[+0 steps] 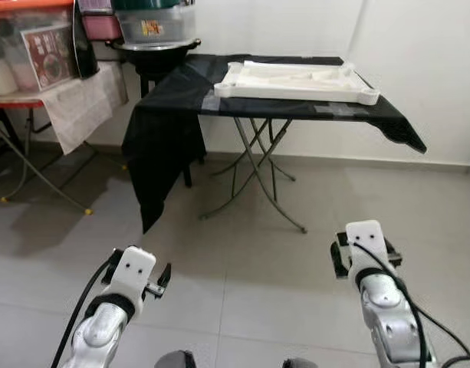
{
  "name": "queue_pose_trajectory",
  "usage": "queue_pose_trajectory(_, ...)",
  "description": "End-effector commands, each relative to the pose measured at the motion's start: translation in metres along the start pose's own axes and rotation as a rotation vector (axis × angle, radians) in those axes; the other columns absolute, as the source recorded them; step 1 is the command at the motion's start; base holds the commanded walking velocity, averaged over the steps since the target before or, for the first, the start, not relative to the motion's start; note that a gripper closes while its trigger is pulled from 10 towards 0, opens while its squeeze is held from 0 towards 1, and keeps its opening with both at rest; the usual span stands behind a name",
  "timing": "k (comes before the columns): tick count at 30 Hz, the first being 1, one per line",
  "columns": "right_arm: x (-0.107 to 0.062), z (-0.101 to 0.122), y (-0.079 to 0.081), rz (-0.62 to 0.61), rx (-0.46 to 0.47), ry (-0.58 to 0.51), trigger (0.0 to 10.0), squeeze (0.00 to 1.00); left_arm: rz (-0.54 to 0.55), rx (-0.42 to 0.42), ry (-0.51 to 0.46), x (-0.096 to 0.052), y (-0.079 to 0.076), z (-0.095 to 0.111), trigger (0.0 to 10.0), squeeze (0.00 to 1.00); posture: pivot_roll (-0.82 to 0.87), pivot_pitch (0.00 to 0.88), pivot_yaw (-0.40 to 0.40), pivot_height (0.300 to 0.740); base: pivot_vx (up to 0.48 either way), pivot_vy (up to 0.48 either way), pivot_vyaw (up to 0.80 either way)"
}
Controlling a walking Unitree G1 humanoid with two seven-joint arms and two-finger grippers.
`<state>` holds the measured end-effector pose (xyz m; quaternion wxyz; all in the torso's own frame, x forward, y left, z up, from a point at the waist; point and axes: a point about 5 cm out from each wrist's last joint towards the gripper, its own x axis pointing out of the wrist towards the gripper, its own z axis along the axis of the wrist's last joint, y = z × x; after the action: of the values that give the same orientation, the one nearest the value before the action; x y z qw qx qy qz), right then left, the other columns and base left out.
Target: Building children table
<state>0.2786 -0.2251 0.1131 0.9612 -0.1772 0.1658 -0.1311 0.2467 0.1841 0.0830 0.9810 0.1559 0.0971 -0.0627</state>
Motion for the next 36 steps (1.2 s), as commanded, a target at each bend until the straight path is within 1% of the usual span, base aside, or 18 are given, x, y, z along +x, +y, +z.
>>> queue_pose_trajectory(1, 0.0, -0.004, 0.001, 0.001, -0.012, 0.02, 10.0, 0.0, -0.004, 0.012, 0.004, -0.001, 0.001, 0.0, 10.0, 0.0, -0.01, 0.0, -0.017, 0.565, 0.0, 0.0, 0.0)
queue_pose_trajectory(9, 0.0, -0.008, -0.002, -0.033, -0.022, 0.041, 10.0, 0.0, -0.006, 0.016, 0.012, -0.001, 0.001, -0.001, 10.0, 0.0, -0.01, 0.0, -0.017, 0.52, 0.0, 0.0, 0.0)
queue_pose_trajectory(17, 0.001, -0.015, -0.006, -0.039, -0.038, 0.07, 10.0, 0.0, -0.01, 0.016, 0.018, -0.002, -0.001, -0.002, 10.0, 0.0, -0.01, 0.0, -0.019, 0.49, 0.0, 0.0, 0.0)
queue_pose_trajectory(18, 0.0, -0.019, -0.007, -0.042, -0.046, 0.085, 10.0, 0.0, -0.011, 0.016, 0.019, -0.002, -0.001, -0.003, 10.0, 0.0, -0.01, 0.0, -0.018, 0.48, 0.0, 0.0, 0.0)
queue_pose_trajectory(21, 0.0, -0.023, -0.008, -0.048, -0.055, 0.105, 10.0, 0.0, -0.012, 0.016, 0.021, -0.003, -0.001, -0.003, 10.0, 0.0, -0.01, 0.0, -0.019, 0.47, 0.0, 0.0, 0.0)
queue_pose_trajectory(23, -0.002, -0.03, -0.012, -0.064, -0.067, 0.138, 10.0, 0.0, -0.012, 0.017, 0.022, -0.003, -0.001, -0.003, 10.0, 0.0, -0.02, 0.0, -0.018, 0.455, 0.0, 0.0, 0.0)
queue_pose_trajectory(30, -0.008, -0.044, -0.019, -0.097, -0.063, 0.202, 10.0, 0.0, -0.018, 0.017, 0.03, -0.004, -0.003, -0.005, 10.0, 0.0, -0.02, 0.0, -0.016, 0.425, 0.0, 0.0, 0.0)
queue_pose_trajectory(33, -0.01, -0.049, -0.02, -0.096, -0.062, 0.221, 10.0, 0.0, -0.02, 0.016, 0.032, -0.004, -0.004, -0.005, 10.0, 0.0, -0.02, 0.0, -0.016, 0.415, 0.0, 0.0, 0.0)
queue_pose_trajectory(35, -0.013, -0.06, -0.02, -0.085, -0.057, 0.266, 10.0, 0.0, -0.021, 0.016, 0.035, -0.005, -0.004, -0.006, 10.0, 0.0, -0.02, 0.0, -0.02, 0.4, 0.0, 0.0, 0.0)
queue_pose_trajectory(36, -0.013, -0.06, -0.02, -0.085, -0.057, 0.266, 10.0, 0.0, -0.021, 0.016, 0.035, -0.005, -0.004, -0.006, 10.0, 0.0, -0.02, 0.0, -0.02, 0.4, 0.0, 0.0, 0.0)
